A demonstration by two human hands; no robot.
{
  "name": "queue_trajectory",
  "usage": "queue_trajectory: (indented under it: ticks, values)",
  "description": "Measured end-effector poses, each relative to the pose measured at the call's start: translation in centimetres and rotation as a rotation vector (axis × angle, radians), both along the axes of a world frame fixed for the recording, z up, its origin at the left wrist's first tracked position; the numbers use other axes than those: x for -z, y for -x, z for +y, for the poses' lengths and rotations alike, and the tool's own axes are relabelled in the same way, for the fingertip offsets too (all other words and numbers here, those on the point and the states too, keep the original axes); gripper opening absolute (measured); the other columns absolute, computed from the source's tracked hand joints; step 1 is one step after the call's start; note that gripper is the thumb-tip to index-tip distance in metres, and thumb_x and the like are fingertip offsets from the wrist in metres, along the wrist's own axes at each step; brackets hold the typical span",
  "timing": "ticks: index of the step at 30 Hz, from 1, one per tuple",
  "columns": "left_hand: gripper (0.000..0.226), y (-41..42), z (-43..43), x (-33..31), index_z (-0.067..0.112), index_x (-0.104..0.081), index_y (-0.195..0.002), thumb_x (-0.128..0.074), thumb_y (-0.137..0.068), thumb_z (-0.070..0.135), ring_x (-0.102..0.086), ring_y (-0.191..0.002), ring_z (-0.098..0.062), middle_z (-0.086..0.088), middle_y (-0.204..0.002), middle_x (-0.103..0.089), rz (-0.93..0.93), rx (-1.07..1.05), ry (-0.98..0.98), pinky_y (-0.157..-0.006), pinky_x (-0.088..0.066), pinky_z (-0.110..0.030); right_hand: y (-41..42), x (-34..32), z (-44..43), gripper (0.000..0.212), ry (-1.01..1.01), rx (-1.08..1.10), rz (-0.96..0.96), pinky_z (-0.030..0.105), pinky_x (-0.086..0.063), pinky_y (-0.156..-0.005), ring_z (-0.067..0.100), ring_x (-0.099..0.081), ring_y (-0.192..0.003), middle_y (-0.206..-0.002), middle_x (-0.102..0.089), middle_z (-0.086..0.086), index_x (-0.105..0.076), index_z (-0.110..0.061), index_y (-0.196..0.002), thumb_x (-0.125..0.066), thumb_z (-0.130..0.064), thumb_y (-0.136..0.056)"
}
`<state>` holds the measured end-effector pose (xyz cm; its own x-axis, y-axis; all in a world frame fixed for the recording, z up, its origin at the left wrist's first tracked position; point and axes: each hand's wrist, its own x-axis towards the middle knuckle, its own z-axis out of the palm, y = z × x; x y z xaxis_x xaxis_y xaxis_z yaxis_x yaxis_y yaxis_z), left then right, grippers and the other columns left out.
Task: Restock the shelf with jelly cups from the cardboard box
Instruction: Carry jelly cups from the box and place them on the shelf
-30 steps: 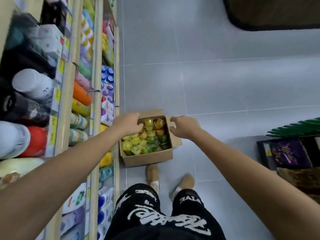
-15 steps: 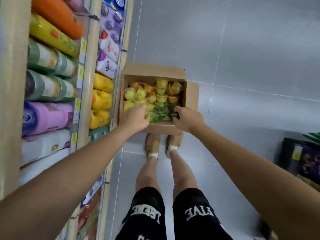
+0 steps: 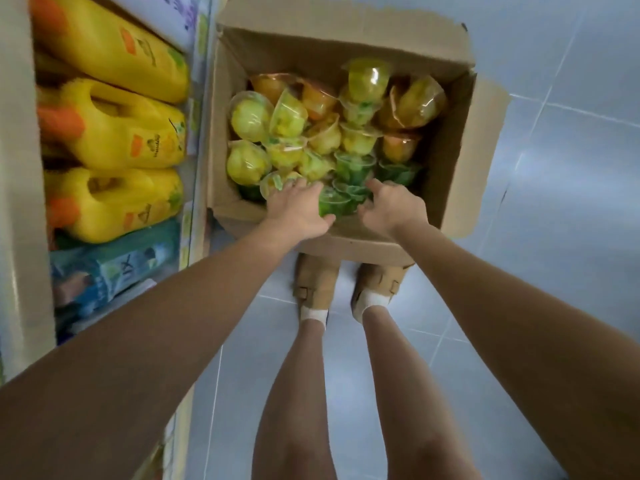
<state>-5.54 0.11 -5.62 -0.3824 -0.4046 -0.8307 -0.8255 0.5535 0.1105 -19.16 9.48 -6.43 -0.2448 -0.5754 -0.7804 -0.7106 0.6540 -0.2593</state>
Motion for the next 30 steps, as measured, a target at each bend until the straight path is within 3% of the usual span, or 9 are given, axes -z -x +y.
queue_trajectory:
  ticks: [7, 12, 17, 21, 26, 30]
  values:
    - [0.084, -0.5, 0.1, 7.6, 0.020, -0.035, -0.142, -0.049, -0.080, 0.074, -0.034, -0.134, -0.033, -0.015, -0.145, -0.032, -0.082, 0.051, -0.014, -0.100, -0.038, -0.044, -0.9, 9.2, 0.8, 0.052, -0.053, -0.049, 0.021, 0.035, -0.042, -0.077, 0.033, -0.052, -0.114, -0.126, -0.053, 0.014, -0.040, -0.017, -0.140, -0.052, -0.035, -0.092]
    - [0.086, 0.6, 0.8, 9.5, 0.024, -0.035, -0.142, -0.050, -0.076, 0.077, -0.036, -0.131, -0.034, -0.017, -0.140, -0.041, -0.046, 0.048, -0.045, -0.098, -0.039, -0.042, -0.5, 12.0, 0.4, 0.053, -0.107, -0.069, 0.042, 0.038, -0.046, -0.082, 0.033, -0.049, -0.117, -0.127, -0.051, 0.014, -0.042, -0.018, -0.137, -0.056, -0.036, -0.089]
    - [0.075, -0.7, 0.3, 9.0, 0.027, -0.039, -0.138, -0.061, -0.077, 0.065, -0.042, -0.124, -0.032, -0.013, -0.134, -0.042, 0.047, -0.120, -0.057, -0.095, -0.040, -0.040, -0.4, 13.2, 0.0, 0.059, -0.119, -0.095, 0.039, 0.039, -0.045, -0.088, 0.032, -0.046, -0.120, -0.129, -0.050, 0.014, -0.040, -0.016, -0.137, -0.057, -0.046, -0.089]
    - [0.076, -3.4, -1.1, 7.7, 0.026, -0.040, -0.139, -0.069, -0.075, 0.055, -0.046, -0.117, -0.031, -0.009, -0.125, -0.039, 0.174, -0.174, 0.078, -0.089, -0.043, -0.039, -1.0, 13.7, 0.0, 0.064, -0.116, -0.080, 0.063, 0.042, -0.043, -0.093, 0.035, -0.043, -0.122, -0.130, -0.049, 0.017, -0.042, -0.011, -0.133, -0.057, -0.054, -0.088]
    - [0.078, -4.4, -2.3, 8.3, 0.026, -0.039, -0.141, -0.071, -0.074, 0.051, -0.047, -0.115, -0.027, -0.008, -0.124, -0.038, 0.190, -0.275, 0.120, -0.086, -0.045, -0.037, -2.8, 14.8, 0.2, 0.078, -0.095, 0.041, 0.112, 0.044, -0.038, -0.096, 0.037, -0.044, -0.120, -0.129, -0.050, 0.020, -0.037, -0.007, -0.130, -0.059, -0.063, -0.081]
    - [0.080, -4.0, -2.3, 8.9, 0.024, -0.038, -0.142, -0.072, -0.074, 0.049, -0.047, -0.116, -0.027, -0.008, -0.124, -0.039, 0.211, -0.332, 0.133, -0.088, -0.044, -0.037, -3.2, 15.3, 0.2, 0.078, -0.076, 0.175, 0.086, 0.045, -0.038, -0.098, 0.038, -0.043, -0.120, -0.129, -0.047, 0.020, -0.036, -0.006, -0.128, -0.067, -0.057, -0.079]
